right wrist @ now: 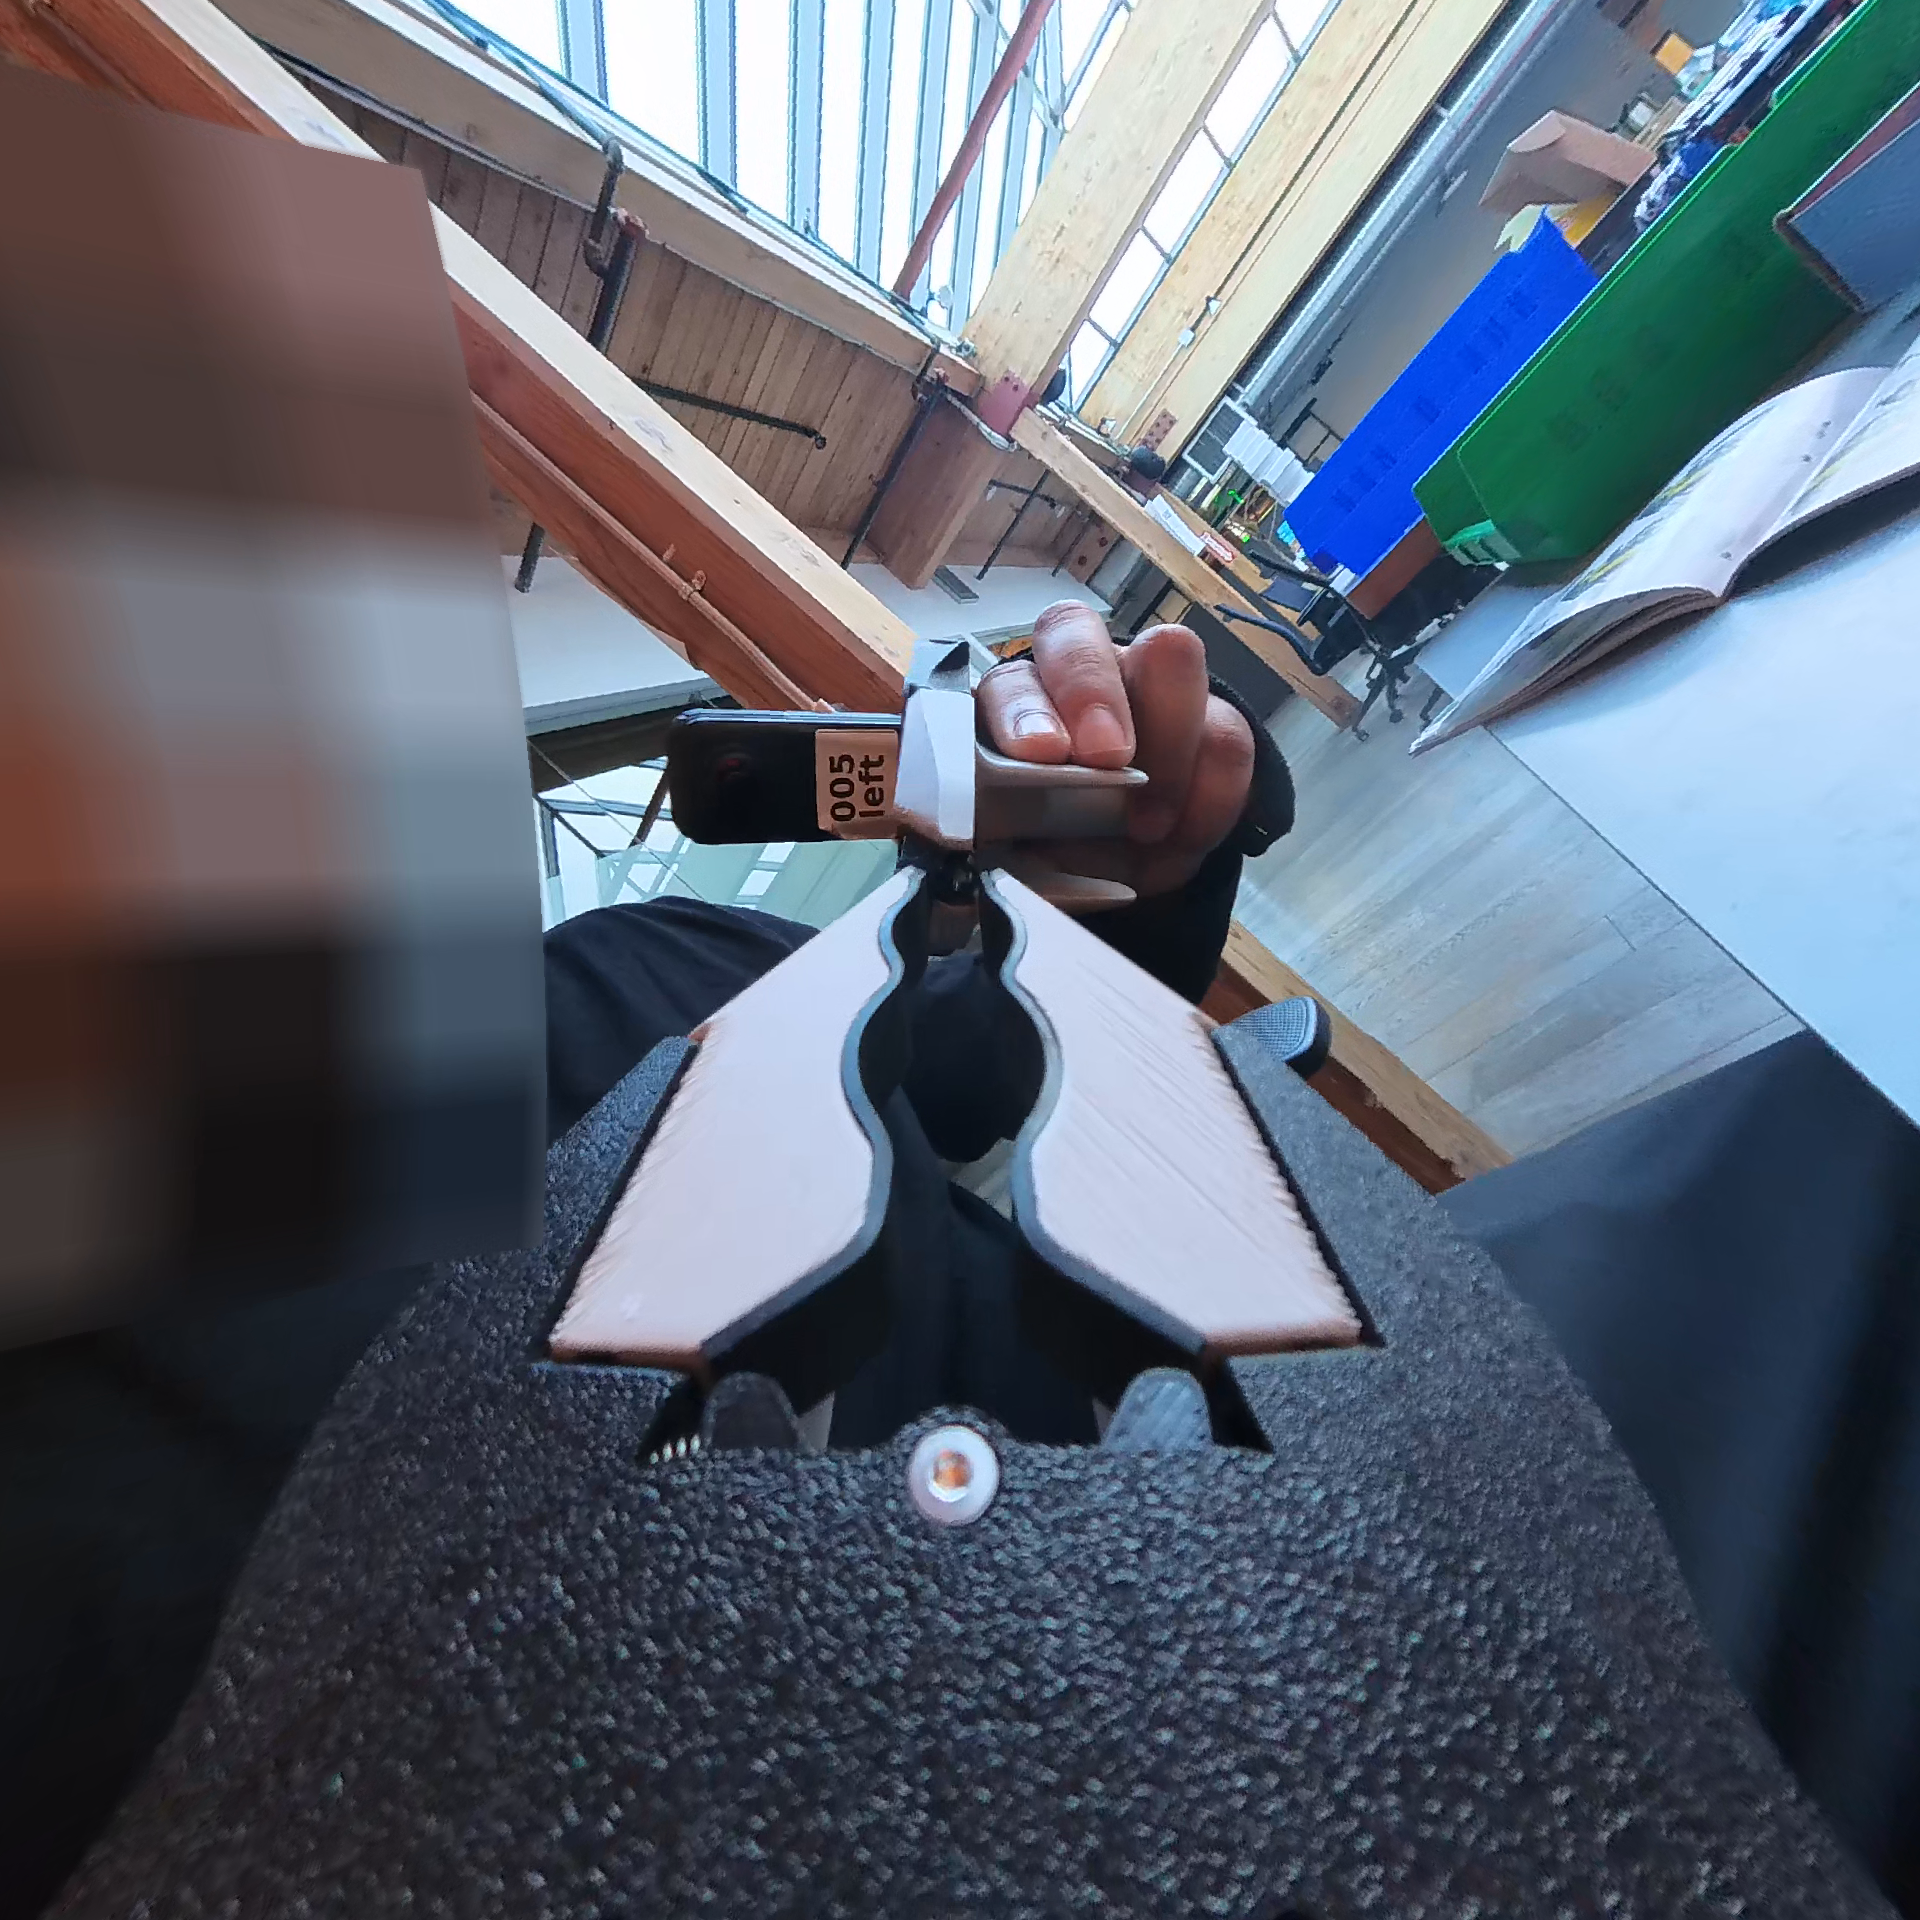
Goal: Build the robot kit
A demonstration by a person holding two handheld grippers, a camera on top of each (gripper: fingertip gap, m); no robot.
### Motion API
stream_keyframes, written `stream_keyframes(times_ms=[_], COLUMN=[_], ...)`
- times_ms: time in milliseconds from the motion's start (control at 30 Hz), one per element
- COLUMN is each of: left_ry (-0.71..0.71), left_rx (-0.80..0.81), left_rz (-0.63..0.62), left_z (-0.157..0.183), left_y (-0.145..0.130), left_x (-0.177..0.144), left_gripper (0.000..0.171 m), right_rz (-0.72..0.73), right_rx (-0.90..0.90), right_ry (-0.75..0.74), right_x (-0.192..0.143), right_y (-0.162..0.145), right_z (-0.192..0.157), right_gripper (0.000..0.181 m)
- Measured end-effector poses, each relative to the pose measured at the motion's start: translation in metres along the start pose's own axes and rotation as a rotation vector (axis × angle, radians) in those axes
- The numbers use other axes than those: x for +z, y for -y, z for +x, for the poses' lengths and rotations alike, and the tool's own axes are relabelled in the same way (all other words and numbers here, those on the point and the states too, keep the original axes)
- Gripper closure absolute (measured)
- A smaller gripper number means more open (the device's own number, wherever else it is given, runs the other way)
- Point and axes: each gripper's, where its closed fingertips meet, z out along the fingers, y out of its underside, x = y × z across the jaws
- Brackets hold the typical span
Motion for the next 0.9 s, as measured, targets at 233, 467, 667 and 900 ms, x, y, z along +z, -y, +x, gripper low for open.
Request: stream_keyframes(times_ms=[233, 467, 667, 900], left_ry=[-0.002, -0.009, -0.009, -0.01], left_rx=[-0.008, 0.001, -0.015, -0.011], left_rz=[-0.009, -0.004, 0.002, 0.002], left_z=[0.001, 0.004, 0.004, 0.005], left_y=[-0.004, -0.004, -0.005, -0.006], left_x=[0.001, 0.003, 0.007, 0.01], left_gripper=[0.167, 0.167, 0.167, 0.166], right_rz=[-0.001, -0.01, -0.01, -0.005], right_rx=[-0.034, -0.075, -0.134, -0.175], right_ry=[-0.055, -0.084, -0.124, -0.151], right_x=[-0.002, -0.005, -0.009, -0.012], right_y=[0.0, -0.001, -0.001, 0.001], right_z=[0.006, 0.006, 0.006, 0.005], right_gripper=[0.173, 0.173, 0.174, 0.174])
